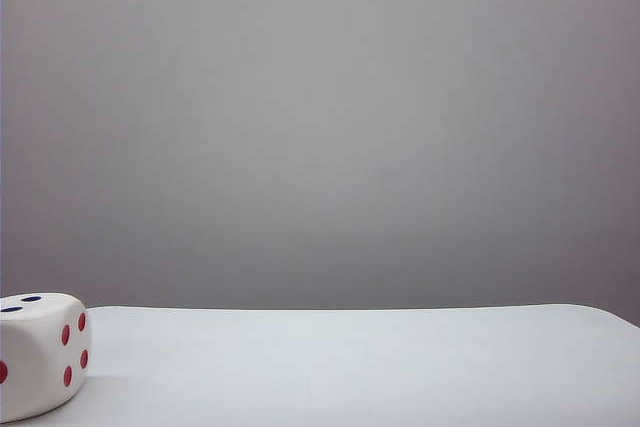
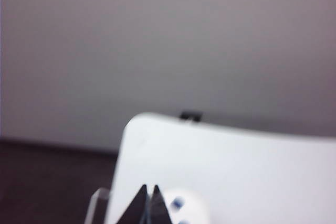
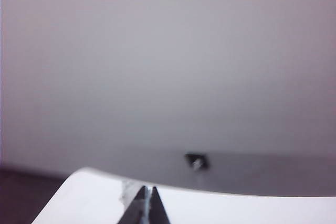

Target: Pick up the dice on the table and roll the dice.

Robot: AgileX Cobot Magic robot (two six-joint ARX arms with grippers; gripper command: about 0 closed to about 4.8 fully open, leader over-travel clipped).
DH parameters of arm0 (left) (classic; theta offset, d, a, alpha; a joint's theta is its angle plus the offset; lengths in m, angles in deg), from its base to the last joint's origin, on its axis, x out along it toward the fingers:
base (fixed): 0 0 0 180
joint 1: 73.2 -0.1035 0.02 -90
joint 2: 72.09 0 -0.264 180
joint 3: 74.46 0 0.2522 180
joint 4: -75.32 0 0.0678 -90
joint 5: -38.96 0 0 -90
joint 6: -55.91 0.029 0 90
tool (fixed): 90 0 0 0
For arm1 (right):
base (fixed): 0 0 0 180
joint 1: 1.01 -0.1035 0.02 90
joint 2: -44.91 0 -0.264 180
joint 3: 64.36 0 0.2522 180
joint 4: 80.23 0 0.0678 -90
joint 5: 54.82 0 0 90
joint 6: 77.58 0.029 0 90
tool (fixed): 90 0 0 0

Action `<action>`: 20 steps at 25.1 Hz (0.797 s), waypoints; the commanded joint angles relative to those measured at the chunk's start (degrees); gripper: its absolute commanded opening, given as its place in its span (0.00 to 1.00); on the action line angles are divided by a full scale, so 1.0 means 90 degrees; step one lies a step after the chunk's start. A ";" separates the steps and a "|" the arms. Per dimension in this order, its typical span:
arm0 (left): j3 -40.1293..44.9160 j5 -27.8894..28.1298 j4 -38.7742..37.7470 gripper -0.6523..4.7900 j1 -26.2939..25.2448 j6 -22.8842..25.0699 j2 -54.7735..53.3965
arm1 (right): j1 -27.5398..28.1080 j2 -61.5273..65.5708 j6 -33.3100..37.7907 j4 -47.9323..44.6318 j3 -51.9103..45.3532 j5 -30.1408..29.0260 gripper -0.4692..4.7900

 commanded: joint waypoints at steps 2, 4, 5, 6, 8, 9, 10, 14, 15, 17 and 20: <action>-0.0889 0.0304 -0.0981 0.11 -0.0002 0.0362 -0.0663 | -0.0389 0.1712 -0.0109 -0.0017 0.1362 -0.1195 0.08; -0.1200 0.0311 -0.1112 0.11 -0.0002 0.0423 -0.0986 | -0.0947 0.2827 -0.0141 -0.0017 0.2140 -0.1360 0.08; -0.1239 0.0306 -0.1112 0.11 -0.0002 0.0493 -0.1054 | -0.1112 0.3123 -0.0141 -0.0007 0.2346 -0.1433 0.08; -0.1265 0.0301 -0.1095 0.11 -0.0002 0.0503 -0.1149 | -0.1389 0.3609 -0.0138 -0.0007 0.2674 -0.1562 0.08; -0.1263 0.0272 -0.1175 0.11 0.0000 0.0505 -0.1214 | -0.1841 0.4320 -0.0138 0.0126 0.3189 -0.1588 0.08; -0.1263 0.0260 -0.1195 0.11 -0.0002 0.0505 -0.1277 | -0.2008 0.4578 -0.0138 0.0148 0.3376 -0.1588 0.08; -0.1265 0.0265 -0.1212 0.11 -0.0002 0.0505 -0.1294 | -0.2132 0.4801 -0.0138 0.0148 0.3526 -0.1588 0.09; -0.1263 0.0109 -0.1304 0.11 0.0002 0.0520 -0.1360 | -0.2793 0.6071 -0.0138 0.0233 0.4369 -0.1416 0.28; -0.1263 -0.0087 -0.1350 0.11 0.0002 0.0597 -0.1360 | -0.2956 0.6346 -0.0136 0.0362 0.4539 -0.1396 0.29; -0.1263 -0.0600 -0.1457 0.11 0.0002 0.0848 -0.1360 | -0.3213 0.6793 -0.0136 0.0561 0.4782 -0.1292 0.46; -0.1265 -0.1144 -0.1712 0.11 0.0002 0.1061 -0.1360 | -0.3458 0.7242 -0.0085 0.0563 0.5000 -0.1280 0.62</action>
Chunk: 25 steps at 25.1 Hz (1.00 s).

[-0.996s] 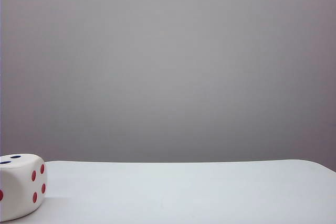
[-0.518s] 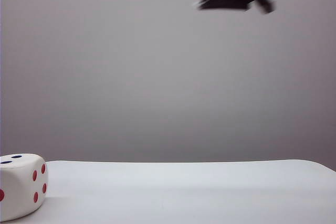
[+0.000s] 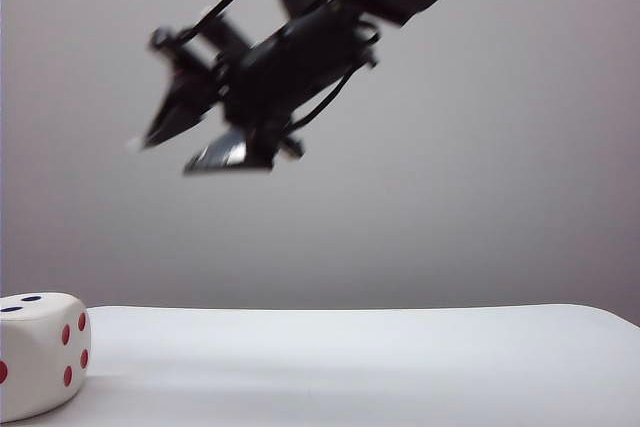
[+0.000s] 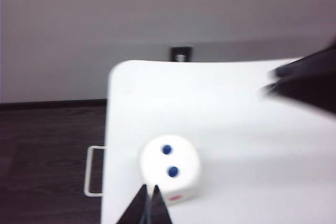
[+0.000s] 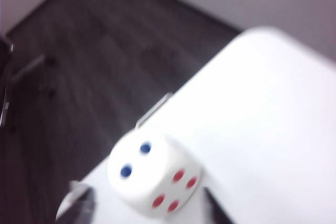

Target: Pick up the dice on the table and roll the dice.

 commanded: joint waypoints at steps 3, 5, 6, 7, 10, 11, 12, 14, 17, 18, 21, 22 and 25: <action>-0.0046 -0.0478 -0.0423 0.11 0.0000 0.0228 0.0010 | -0.0352 0.0690 0.0313 -0.0058 0.0546 0.0015 0.76; -0.0080 -0.0481 -0.0534 0.11 0.0002 0.0223 0.0012 | -0.0444 0.1032 0.0352 0.0002 0.0843 0.0078 0.77; -0.0080 -0.0481 -0.0534 0.11 0.0000 0.0211 0.0012 | -0.0466 0.1246 0.0449 0.0112 0.1064 0.0109 0.81; -0.0080 -0.0486 -0.0537 0.11 0.0002 0.0206 0.0012 | -0.0466 0.1372 0.0544 0.0189 0.1202 0.0117 0.82; -0.0083 -0.0539 -0.0561 0.11 0.0002 0.0204 0.0012 | -0.0466 0.1678 0.0750 0.0340 0.1513 0.0134 0.82; -0.0083 -0.0556 -0.0578 0.11 0.0002 0.0204 0.0012 | -0.0464 0.1739 0.0804 0.0372 0.1574 0.0134 0.82; -0.0083 -0.0583 -0.0622 0.11 0.0002 0.0202 0.0012 | -0.0461 0.1814 0.0886 0.0369 0.1603 0.0185 0.82; -0.0080 -0.0602 -0.0658 0.11 0.0002 0.0160 0.0012 | -0.0461 0.1829 0.0911 0.0420 0.1603 0.0233 0.82; -0.0080 -0.0602 -0.0673 0.11 0.0002 0.0153 0.0012 | -0.0464 0.1836 0.1294 0.0559 0.1600 0.0376 0.89; -0.0080 -0.0602 -0.0675 0.11 0.0002 0.0153 0.0012 | -0.0464 0.1836 0.1382 0.0522 0.1600 0.0376 0.90; -0.0080 -0.0629 -0.0678 0.11 0.0002 0.0153 0.0012 | -0.0495 0.1914 0.1651 0.0454 0.1605 0.0340 0.90; -0.0080 -0.0631 -0.0680 0.11 0.0002 0.0153 0.0012 | -0.0505 0.1948 0.1729 0.0457 0.1605 0.0342 0.90; -0.0080 -0.0845 -0.0685 0.11 0.0002 0.0129 0.0012 | -0.0653 0.2152 0.1882 0.0403 0.1608 0.0262 0.90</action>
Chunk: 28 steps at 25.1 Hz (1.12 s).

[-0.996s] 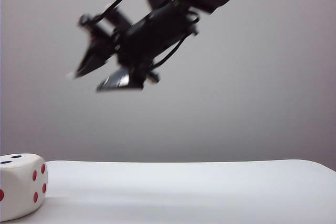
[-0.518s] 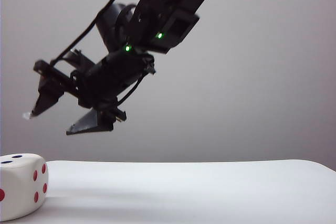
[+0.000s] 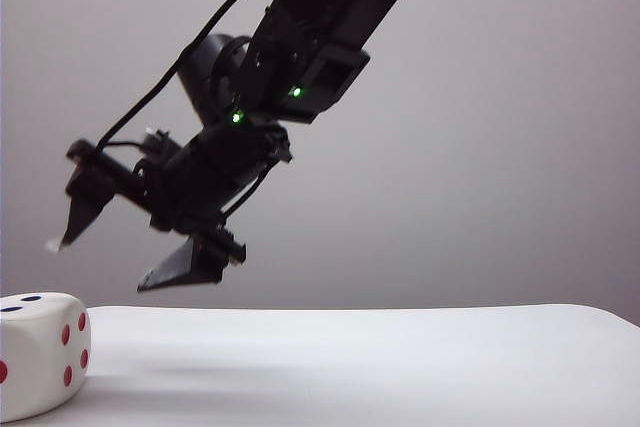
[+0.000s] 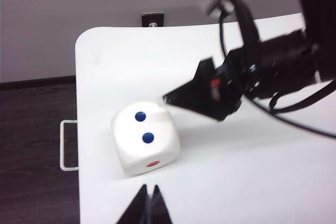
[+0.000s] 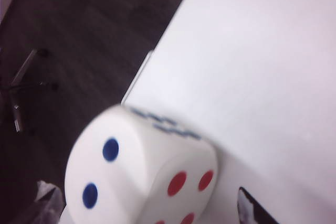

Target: Pick up the dice on the table and roll the dice.

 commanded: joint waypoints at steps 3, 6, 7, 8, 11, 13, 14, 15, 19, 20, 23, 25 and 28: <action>-0.0051 -0.0228 -0.0005 0.11 0.0002 -0.0051 0.0010 | -0.0267 0.0223 0.0289 -0.0209 0.0019 -0.0095 0.90; -0.0051 -0.0238 -0.0102 0.11 0.0002 -0.0049 0.0010 | -0.0352 0.0459 0.0437 -0.0389 0.0104 -0.0121 0.90; -0.0051 -0.0240 -0.0141 0.11 0.0002 -0.0049 0.0010 | -0.0350 0.0515 0.0512 -0.0381 0.0153 -0.0119 0.89; -0.0051 -0.0240 -0.0202 0.11 0.0002 -0.0049 0.0010 | -0.0350 0.0644 0.0641 -0.0345 0.0306 -0.0151 0.79; -0.0051 -0.0238 -0.0311 0.11 0.0002 -0.0046 0.0010 | -0.0350 0.0760 0.0651 -0.0282 0.0576 -0.0180 0.59; -0.0049 -0.0236 -0.0301 0.11 0.0000 -0.0044 0.0010 | -0.0350 0.0758 0.0644 -0.0440 0.0580 -0.0141 0.30; -0.0051 -0.0236 -0.0296 0.11 0.0000 -0.0044 0.0010 | -0.0338 0.0755 0.0573 -0.0437 0.0580 -0.0138 0.15; -0.0049 -0.0233 -0.0294 0.11 0.0000 -0.0041 0.0010 | -0.0308 0.0753 0.0554 -0.0408 0.0580 -0.0143 0.15; -0.0049 -0.0194 -0.0170 0.11 0.0000 -0.0012 0.0010 | -0.0002 0.0512 0.0165 0.0087 0.0580 -0.0408 0.15; -0.0049 -0.0194 -0.0041 0.11 0.0000 -0.0012 0.0010 | 0.0185 0.0277 -0.0129 0.0432 0.0580 -0.0425 0.16; -0.0049 -0.0206 0.0270 0.11 0.0000 -0.0019 0.0007 | 0.0529 -0.0277 -0.0775 0.1173 0.0580 -0.0571 0.16; -0.0049 -0.0216 0.0525 0.11 0.0000 -0.0019 0.0005 | 0.0826 -0.0852 -0.1501 0.2200 0.0580 -0.0746 0.15; -0.0024 -0.0758 0.1192 0.11 0.0000 0.0029 0.0002 | 0.1258 -0.1664 -0.3062 0.4447 0.0578 -0.1171 0.14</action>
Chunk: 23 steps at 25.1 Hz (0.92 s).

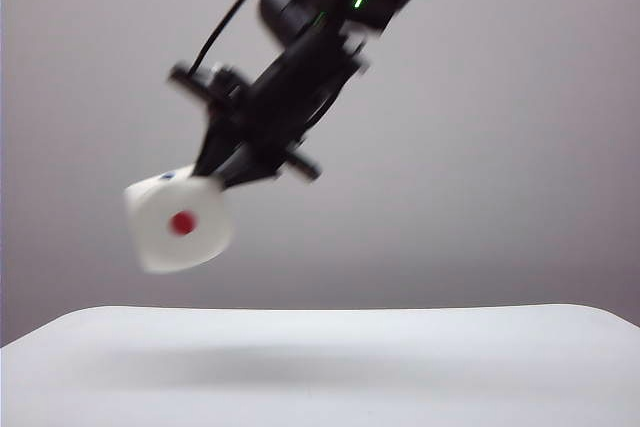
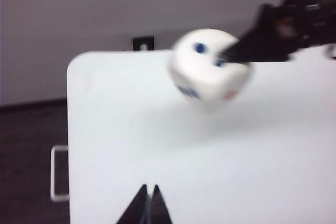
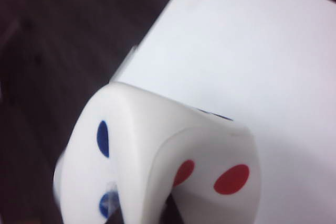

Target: Pick up the dice on the table and roll the dice.

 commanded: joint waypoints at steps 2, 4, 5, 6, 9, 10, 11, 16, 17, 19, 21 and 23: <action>0.0015 -0.0906 0.1059 0.11 0.0000 0.0039 -0.0027 | 0.0418 -0.0760 -0.1889 0.2674 0.0010 -0.0384 0.14; 0.0121 -0.1384 0.1542 0.11 0.0000 0.0036 -0.0078 | 0.0559 -0.0957 -0.2351 0.3364 -0.0007 -0.0374 0.14; 0.0219 -0.1654 0.1870 0.11 0.0000 0.0034 -0.0121 | 0.0648 -0.1056 -0.2579 0.3752 -0.0007 -0.0374 0.14; 0.0391 -0.1877 0.2363 0.11 0.0000 -0.0036 -0.0245 | 0.0767 -0.1190 -0.2888 0.4158 -0.0007 -0.0376 0.13; 0.0593 -0.1960 0.2985 0.11 0.0002 -0.0401 -0.0891 | 0.1078 -0.1503 -0.2977 0.4238 -0.0005 -0.0389 0.12; 0.0593 -0.1962 0.3036 0.11 0.0002 -0.0398 -0.1025 | 0.1122 -0.1571 -0.2977 0.4223 -0.0005 -0.0386 0.12; 0.0593 -0.2004 0.3121 0.11 0.0002 -0.0403 -0.1180 | 0.1122 -0.1627 -0.2980 0.4199 -0.0005 -0.0376 0.12; 0.0588 -0.2671 0.3735 0.11 0.0002 -0.0707 -0.1627 | 0.1129 -0.1919 -0.3242 0.3995 -0.0002 -0.0374 0.12; 0.0588 -0.2713 0.3922 0.11 0.0002 -0.0755 -0.1676 | 0.1129 -0.2004 -0.3313 0.3895 -0.0002 -0.0376 0.12; 0.0588 -0.2722 0.4313 0.11 0.0002 -0.0850 -0.1693 | 0.1129 -0.2290 -0.3373 0.3558 -0.0002 -0.0374 0.12; 0.0588 -0.2725 0.4614 0.11 0.0002 -0.0879 -0.1690 | 0.1163 -0.2635 -0.3373 0.3228 -0.0002 -0.0347 0.13; 0.0588 -0.2725 0.4726 0.11 0.0002 -0.0984 -0.1693 | 0.1260 -0.2948 -0.3371 0.2968 -0.0002 -0.0352 0.32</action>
